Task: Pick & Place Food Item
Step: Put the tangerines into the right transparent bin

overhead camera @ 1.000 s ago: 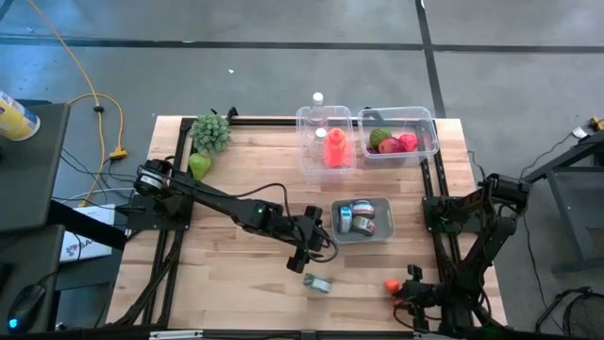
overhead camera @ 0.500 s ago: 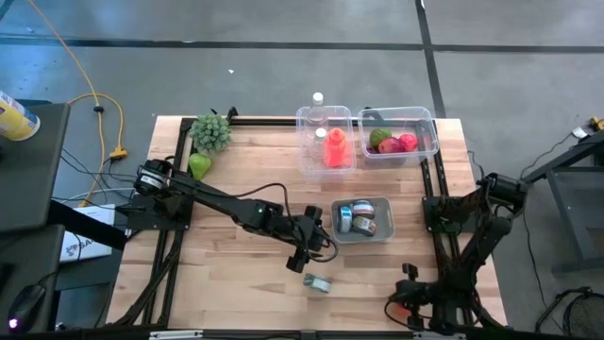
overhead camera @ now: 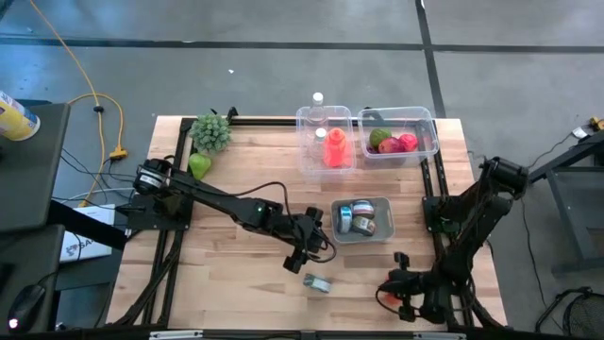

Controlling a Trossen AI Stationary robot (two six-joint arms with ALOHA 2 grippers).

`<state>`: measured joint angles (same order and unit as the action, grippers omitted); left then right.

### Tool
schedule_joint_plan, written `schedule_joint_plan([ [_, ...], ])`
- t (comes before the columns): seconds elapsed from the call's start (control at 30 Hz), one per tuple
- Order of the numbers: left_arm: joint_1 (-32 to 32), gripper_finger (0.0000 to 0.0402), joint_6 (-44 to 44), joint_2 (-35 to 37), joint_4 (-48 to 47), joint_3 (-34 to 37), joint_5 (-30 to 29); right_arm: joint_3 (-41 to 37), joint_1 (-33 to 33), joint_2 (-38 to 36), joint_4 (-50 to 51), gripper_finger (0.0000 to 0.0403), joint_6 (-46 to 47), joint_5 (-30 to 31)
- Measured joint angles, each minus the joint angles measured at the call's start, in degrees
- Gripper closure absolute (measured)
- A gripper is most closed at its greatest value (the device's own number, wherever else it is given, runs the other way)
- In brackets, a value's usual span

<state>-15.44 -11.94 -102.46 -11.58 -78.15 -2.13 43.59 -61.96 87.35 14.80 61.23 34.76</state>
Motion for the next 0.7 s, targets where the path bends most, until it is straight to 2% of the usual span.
schedule_joint_plan([
  [0.2,0.0,0.0135,0.19,1.02,-3.84,0.02,-0.75,0.02,2.47,-7.07,0.18,0.04,-10.06,12.89],
  [0.3,0.0,0.0135,0.45,2.06,-8.24,0.02,-1.03,0.02,3.67,-11.55,0.06,0.04,-17.89,22.37],
  [0.43,0.0,0.0135,6.13,4.26,-16.25,0.02,-1.08,0.04,5.35,-18.77,-0.29,0.04,-26.64,38.67],
  [0.53,0.0,0.0135,8.69,6.06,-21.79,0.0,-1.0,0.05,6.64,-24.38,-0.07,0.04,-33.59,46.69],
  [0.6,0.0,0.0135,7.52,6.9,-25.62,0.11,-0.98,0.07,8.58,-27.87,0.66,0.04,-39.57,49.28],
  [0.7,0.04,0.0135,8.02,8.02,-27.35,1.08,-0.76,0.07,13.04,-32.13,3.14,0.04,-47.51,44.06],
])
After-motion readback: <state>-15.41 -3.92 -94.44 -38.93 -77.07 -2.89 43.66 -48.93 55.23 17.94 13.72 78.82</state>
